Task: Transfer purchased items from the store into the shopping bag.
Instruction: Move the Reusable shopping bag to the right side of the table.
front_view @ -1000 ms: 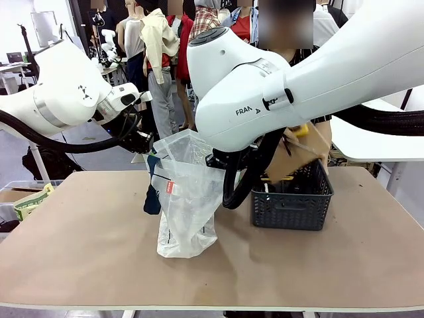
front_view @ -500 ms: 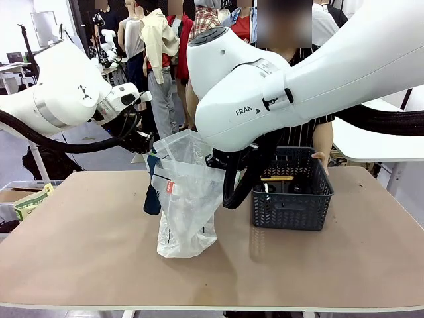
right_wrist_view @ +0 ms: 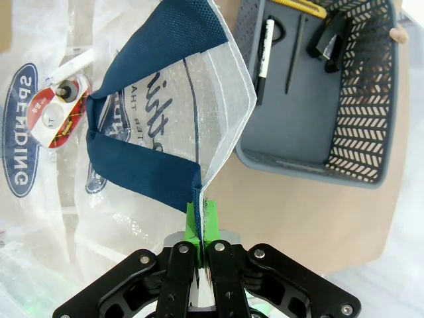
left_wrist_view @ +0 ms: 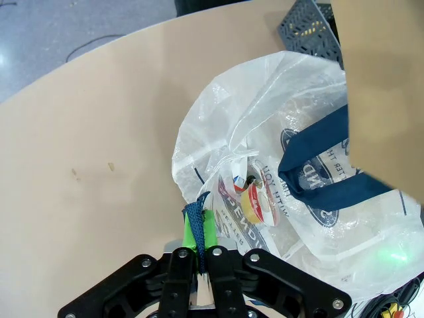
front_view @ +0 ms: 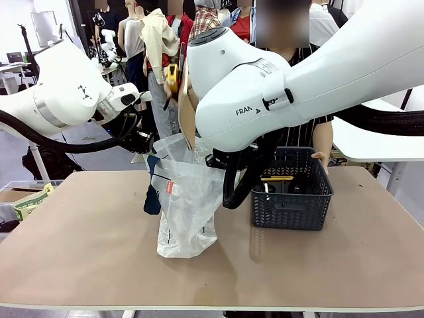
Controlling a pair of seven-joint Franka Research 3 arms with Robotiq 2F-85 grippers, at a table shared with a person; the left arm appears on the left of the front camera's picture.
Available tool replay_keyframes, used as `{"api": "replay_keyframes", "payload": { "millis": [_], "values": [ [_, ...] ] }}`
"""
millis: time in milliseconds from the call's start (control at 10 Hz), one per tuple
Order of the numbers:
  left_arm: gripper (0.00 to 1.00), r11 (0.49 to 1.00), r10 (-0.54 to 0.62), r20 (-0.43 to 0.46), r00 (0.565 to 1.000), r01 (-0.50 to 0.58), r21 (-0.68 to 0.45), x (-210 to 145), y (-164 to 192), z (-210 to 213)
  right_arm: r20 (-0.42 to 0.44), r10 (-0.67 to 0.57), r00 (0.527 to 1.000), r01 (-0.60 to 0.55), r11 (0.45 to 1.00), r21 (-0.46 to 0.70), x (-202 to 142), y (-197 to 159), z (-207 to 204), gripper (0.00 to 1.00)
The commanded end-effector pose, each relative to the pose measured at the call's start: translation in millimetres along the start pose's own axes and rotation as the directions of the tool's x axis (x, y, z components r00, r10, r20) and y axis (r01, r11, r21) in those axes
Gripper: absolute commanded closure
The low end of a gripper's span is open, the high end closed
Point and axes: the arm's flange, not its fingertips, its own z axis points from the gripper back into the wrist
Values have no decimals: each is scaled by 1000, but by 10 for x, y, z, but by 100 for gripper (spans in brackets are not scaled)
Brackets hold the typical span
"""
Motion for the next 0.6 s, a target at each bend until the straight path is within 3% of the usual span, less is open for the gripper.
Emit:
{"api": "replay_keyframes", "payload": {
  "millis": [0, 500],
  "values": [
    [100, 1000, 3, 2, 1000, -3, 1, 0, 15, 6, 0, -1, 1000, 1, 1000, -6, -23, -19, -9, 100],
    [100, 1000, 3, 2, 1000, -3, 1, 0, 15, 6, 0, -1, 1000, 1, 1000, -6, -23, -19, -9, 100]
  ]
}}
